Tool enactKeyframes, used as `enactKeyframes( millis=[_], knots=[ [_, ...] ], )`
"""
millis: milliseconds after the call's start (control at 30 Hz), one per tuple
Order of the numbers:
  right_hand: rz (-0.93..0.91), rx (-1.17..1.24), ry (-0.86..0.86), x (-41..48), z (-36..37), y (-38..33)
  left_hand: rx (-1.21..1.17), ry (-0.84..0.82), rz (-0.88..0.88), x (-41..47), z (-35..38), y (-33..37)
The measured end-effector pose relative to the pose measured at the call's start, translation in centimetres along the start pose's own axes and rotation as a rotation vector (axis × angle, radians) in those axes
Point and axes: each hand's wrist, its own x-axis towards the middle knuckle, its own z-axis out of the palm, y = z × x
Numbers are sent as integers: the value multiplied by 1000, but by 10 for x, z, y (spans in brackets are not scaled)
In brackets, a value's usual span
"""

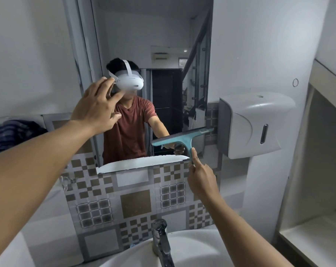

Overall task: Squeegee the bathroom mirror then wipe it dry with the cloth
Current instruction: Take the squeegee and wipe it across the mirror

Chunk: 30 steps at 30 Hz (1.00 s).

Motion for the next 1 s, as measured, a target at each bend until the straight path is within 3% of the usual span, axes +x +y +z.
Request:
enactKeyframes(
  millis=[433,1000],
  knots=[
    [109,289,-90,-31,36,-26,11,7,21,-4,0,-3],
    [115,429,-138,-31,38,-42,13,9,21,-4,3,-5]
  ],
)
